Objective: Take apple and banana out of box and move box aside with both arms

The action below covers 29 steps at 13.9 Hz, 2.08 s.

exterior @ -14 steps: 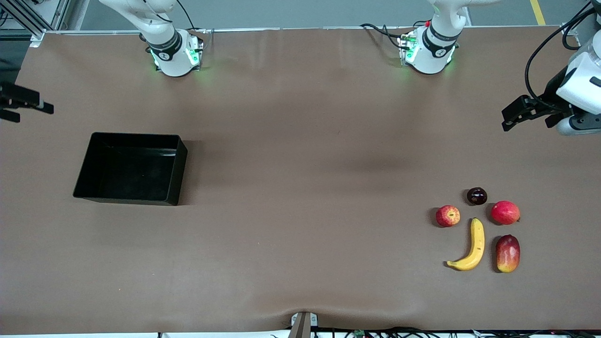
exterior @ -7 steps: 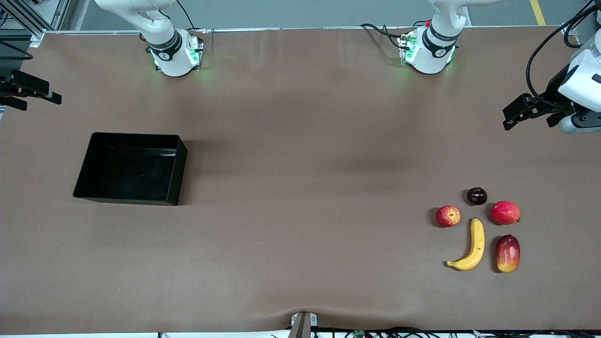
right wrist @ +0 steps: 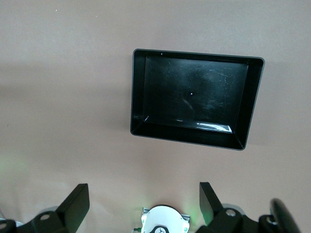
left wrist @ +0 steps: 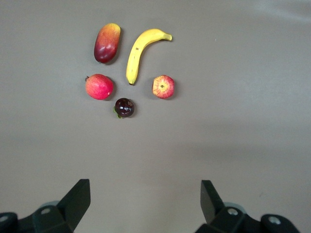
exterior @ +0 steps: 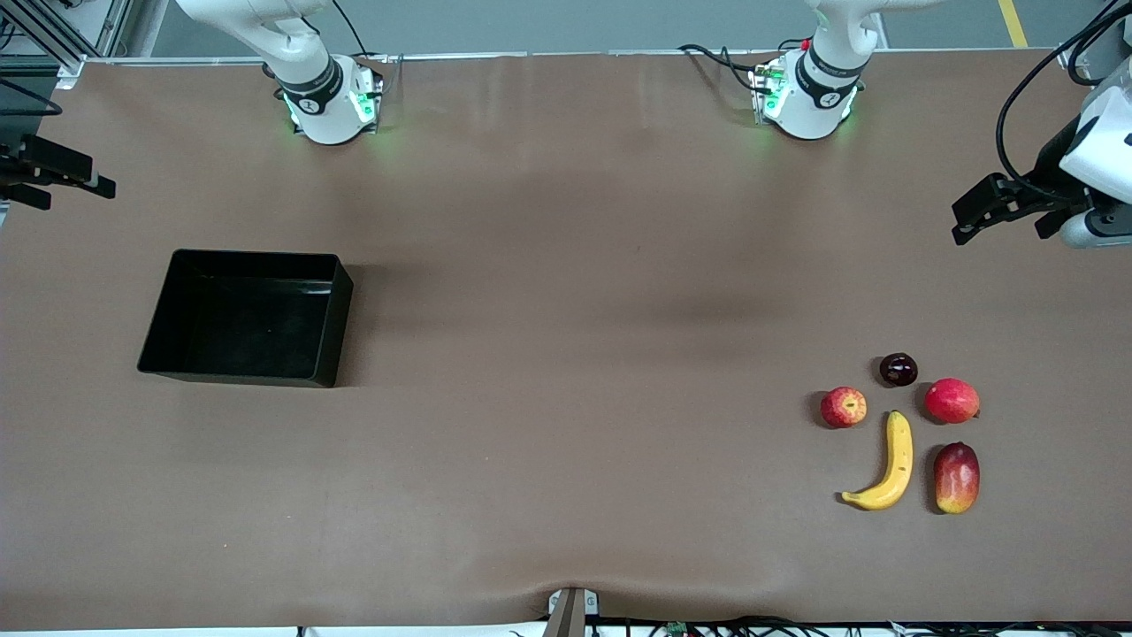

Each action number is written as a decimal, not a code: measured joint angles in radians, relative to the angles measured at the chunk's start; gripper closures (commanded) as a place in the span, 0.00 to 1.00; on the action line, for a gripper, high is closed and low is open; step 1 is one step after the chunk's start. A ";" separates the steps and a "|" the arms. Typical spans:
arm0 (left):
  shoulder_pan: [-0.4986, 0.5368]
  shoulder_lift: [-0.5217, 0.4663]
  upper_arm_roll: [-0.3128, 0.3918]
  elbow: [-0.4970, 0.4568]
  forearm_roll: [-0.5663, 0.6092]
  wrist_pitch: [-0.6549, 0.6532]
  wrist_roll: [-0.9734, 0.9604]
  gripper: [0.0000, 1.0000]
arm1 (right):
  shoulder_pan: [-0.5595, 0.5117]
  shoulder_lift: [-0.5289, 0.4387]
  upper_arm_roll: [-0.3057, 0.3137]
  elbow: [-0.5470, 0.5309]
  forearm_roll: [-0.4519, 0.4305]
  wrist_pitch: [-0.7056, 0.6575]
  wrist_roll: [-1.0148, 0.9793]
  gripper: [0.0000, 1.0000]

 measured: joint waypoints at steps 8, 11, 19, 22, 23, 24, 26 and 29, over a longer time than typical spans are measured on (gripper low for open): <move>0.000 0.000 0.000 0.001 0.000 0.000 0.000 0.00 | -0.214 0.000 0.209 0.000 0.000 0.000 0.002 0.00; 0.000 0.000 0.000 0.011 -0.002 0.000 0.000 0.00 | -0.243 0.000 0.274 0.000 -0.074 0.002 0.002 0.00; 0.004 0.000 0.009 0.015 -0.025 0.000 0.000 0.00 | -0.197 -0.002 0.296 0.001 -0.126 0.003 0.209 0.00; 0.004 0.000 0.009 0.016 -0.025 0.000 0.000 0.00 | -0.194 -0.002 0.296 0.001 -0.127 0.003 0.218 0.00; 0.004 0.000 0.009 0.016 -0.025 0.000 0.000 0.00 | -0.194 -0.002 0.295 0.001 -0.127 0.004 0.218 0.00; 0.004 0.000 0.009 0.016 -0.025 0.000 0.000 0.00 | -0.194 -0.002 0.295 0.001 -0.127 0.004 0.218 0.00; 0.004 0.000 0.009 0.016 -0.025 0.000 0.000 0.00 | -0.194 -0.002 0.295 0.001 -0.127 0.004 0.219 0.00; 0.004 0.000 0.009 0.016 -0.025 0.000 0.000 0.00 | -0.194 -0.002 0.295 0.000 -0.127 0.004 0.219 0.00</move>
